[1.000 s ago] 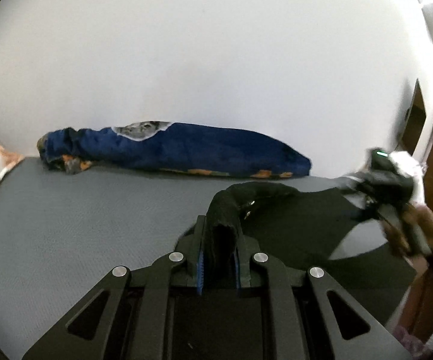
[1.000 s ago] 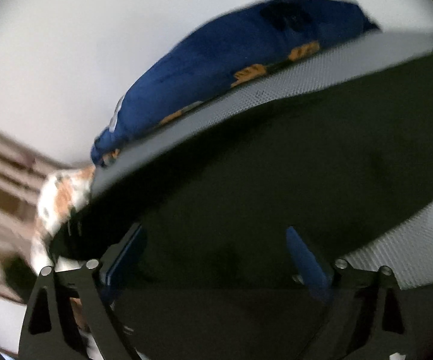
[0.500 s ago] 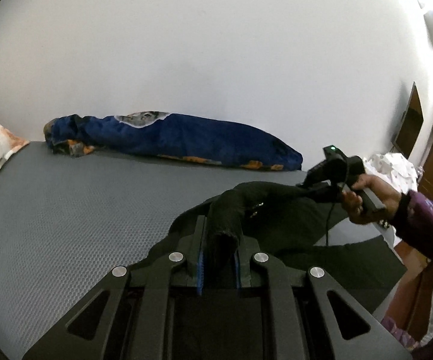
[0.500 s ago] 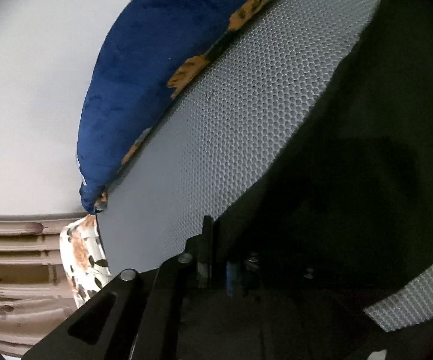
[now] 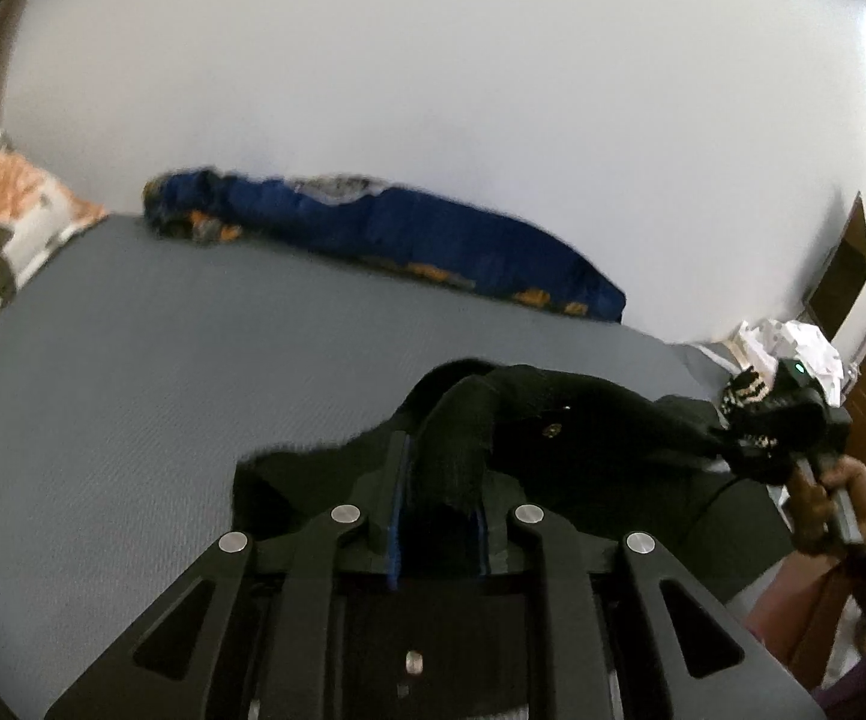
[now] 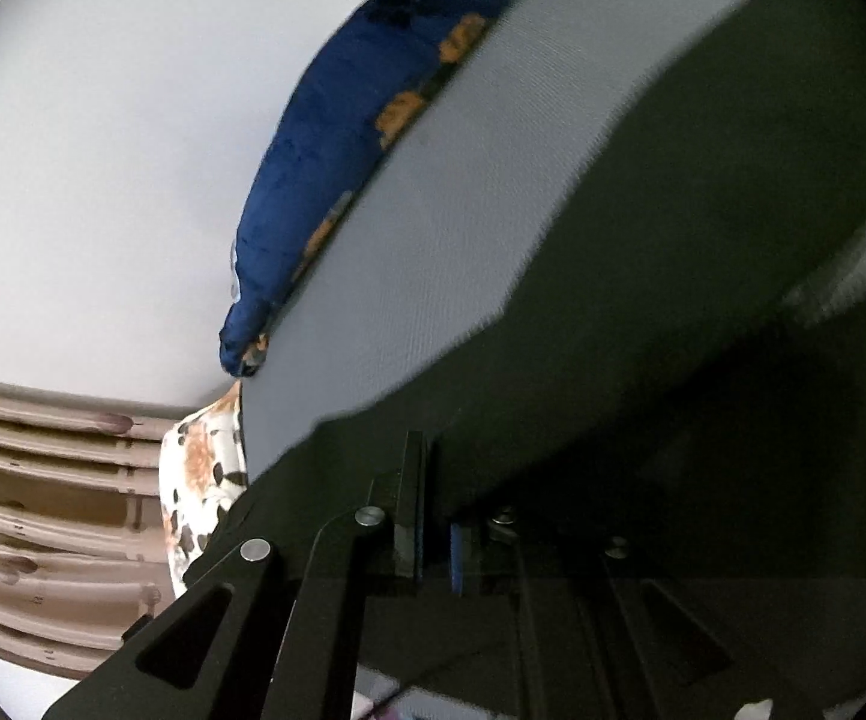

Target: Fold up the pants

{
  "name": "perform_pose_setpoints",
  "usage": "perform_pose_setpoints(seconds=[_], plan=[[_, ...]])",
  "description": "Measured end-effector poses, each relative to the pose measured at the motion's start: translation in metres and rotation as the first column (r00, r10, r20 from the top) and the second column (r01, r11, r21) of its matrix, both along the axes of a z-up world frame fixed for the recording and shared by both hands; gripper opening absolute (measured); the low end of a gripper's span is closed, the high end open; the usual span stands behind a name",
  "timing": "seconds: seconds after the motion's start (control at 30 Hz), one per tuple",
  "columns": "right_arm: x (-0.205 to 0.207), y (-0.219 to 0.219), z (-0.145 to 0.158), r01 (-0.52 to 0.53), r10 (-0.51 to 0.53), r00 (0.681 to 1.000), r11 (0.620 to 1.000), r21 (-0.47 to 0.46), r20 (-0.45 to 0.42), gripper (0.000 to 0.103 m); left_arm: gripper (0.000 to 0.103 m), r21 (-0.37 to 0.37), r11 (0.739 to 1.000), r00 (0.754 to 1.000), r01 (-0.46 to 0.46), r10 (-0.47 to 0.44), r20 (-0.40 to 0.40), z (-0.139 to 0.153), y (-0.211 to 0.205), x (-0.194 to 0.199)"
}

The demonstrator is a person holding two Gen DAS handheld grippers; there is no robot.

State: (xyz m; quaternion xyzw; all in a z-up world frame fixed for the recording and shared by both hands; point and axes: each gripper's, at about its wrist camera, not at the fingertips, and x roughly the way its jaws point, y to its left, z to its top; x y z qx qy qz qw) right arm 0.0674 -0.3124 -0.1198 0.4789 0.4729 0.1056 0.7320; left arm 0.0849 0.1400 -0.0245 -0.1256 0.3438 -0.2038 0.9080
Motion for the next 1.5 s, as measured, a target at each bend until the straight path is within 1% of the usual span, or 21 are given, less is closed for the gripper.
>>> perform_pose_setpoints(seconds=[0.13,0.33,0.43,0.5,0.53,0.57,0.6,0.63,0.67,0.73,0.8,0.83,0.87,0.93,0.97,1.03,1.13,1.27,1.3,1.4,1.5], plan=[[-0.045,0.004,-0.014,0.038,-0.038,0.999,0.999,0.019,-0.015,0.007,0.02,0.024,1.0,0.999,-0.006,0.007,-0.051,-0.013,0.003,-0.018],[-0.084,0.009,-0.042,0.042,-0.041,0.997,0.999,0.025,-0.058,0.007,0.023,0.058,0.998,0.99,-0.011,0.019,-0.143,-0.045,0.005,-0.04],[-0.093,0.012,-0.058,0.051,-0.047,0.995,0.998,0.043,-0.09,0.007,0.025,0.092,0.996,0.989,-0.017,0.031,-0.148,-0.055,0.002,-0.049],[-0.096,0.015,-0.066,0.047,-0.043,0.994,0.998,0.037,-0.104,0.007,0.031,0.137,0.99,0.989,-0.019,0.039,-0.14,-0.056,-0.001,-0.052],[-0.097,0.015,-0.07,0.049,-0.044,0.993,0.998,0.042,-0.113,0.007,0.035,0.172,0.985,0.989,-0.022,0.046,-0.138,-0.057,-0.003,-0.054],[-0.097,0.015,-0.074,0.05,-0.044,0.992,0.997,0.051,-0.12,0.008,0.046,0.218,0.976,0.989,-0.025,0.056,-0.135,-0.057,-0.006,-0.055],[-0.099,0.015,-0.077,0.05,-0.042,0.992,0.997,0.06,-0.122,0.008,0.053,0.277,0.96,0.989,-0.033,0.071,-0.13,-0.057,-0.009,-0.058],[-0.099,0.013,-0.08,0.053,-0.044,0.992,0.996,0.075,-0.116,0.008,0.065,0.334,0.941,0.988,-0.048,0.094,-0.122,-0.057,-0.011,-0.062],[-0.099,0.012,-0.081,0.054,-0.045,0.993,0.995,0.082,-0.112,0.008,0.073,0.375,0.925,0.987,-0.066,0.115,-0.111,-0.057,-0.01,-0.065],[-0.1,0.01,-0.08,0.048,-0.039,0.995,0.994,0.098,-0.09,0.014,0.074,0.417,0.904,0.987,-0.093,0.139,-0.083,-0.053,-0.008,-0.073],[-0.103,0.006,-0.076,0.058,-0.054,0.998,0.992,0.113,-0.046,0.026,0.074,0.441,0.889,0.987,-0.123,0.156,-0.039,-0.041,-0.008,-0.083],[-0.104,0.003,-0.074,0.069,-0.067,0.998,0.99,0.126,-0.015,0.035,0.074,0.444,0.885,0.987,-0.139,0.162,-0.016,-0.034,-0.009,-0.086],[-0.106,-0.001,-0.072,0.08,-0.083,0.997,0.987,0.14,0.011,0.041,0.074,0.435,0.888,0.988,-0.147,0.156,0.014,-0.023,-0.012,-0.09],[-0.11,-0.014,-0.073,0.117,-0.131,0.99,0.973,0.199,0.057,0.044,0.076,0.402,0.908,0.993,-0.119,0.104,0.059,-0.002,-0.024,-0.092],[-0.113,-0.022,-0.076,0.142,-0.167,0.983,0.957,0.254,0.082,0.05,0.082,0.386,0.918,0.995,-0.092,0.066,0.08,0.009,-0.035,-0.091],[-0.115,-0.037,-0.08,0.173,-0.213,0.971,0.938,0.299,0.107,0.058,0.089,0.353,0.935,0.994,-0.024,-0.016,0.11,0.027,-0.064,-0.085],[-0.111,-0.06,-0.088,0.183,-0.249,0.958,0.913,0.365,0.141,0.059,0.09,0.258,0.96,0.983,0.111,-0.144,0.111,0.038,-0.112,-0.076],[-0.105,-0.093,-0.096,0.229,-0.326,0.932,0.87,0.438,0.159,0.059,0.09,0.154,0.939,0.95,0.306,-0.313,0.019,0.026,-0.191,-0.058],[-0.105,-0.103,-0.098,0.254,-0.358,0.92,0.854,0.455,0.158,0.06,0.09,0.139,0.922,0.931,0.361,-0.366,0.004,0.018,-0.213,-0.057],[-0.104,-0.126,-0.103,0.305,-0.419,0.896,0.821,0.482,0.148,0.062,0.09,0.15,0.887,0.899,0.436,-0.438,-0.019,-0.004,-0.259,-0.054],[-0.096,-0.148,-0.105,0.322,-0.434,0.889,0.818,0.477,0.144,0.06,0.09,0.109,0.857,0.864,0.503,-0.501,-0.048,-0.024,-0.29,-0.058]])
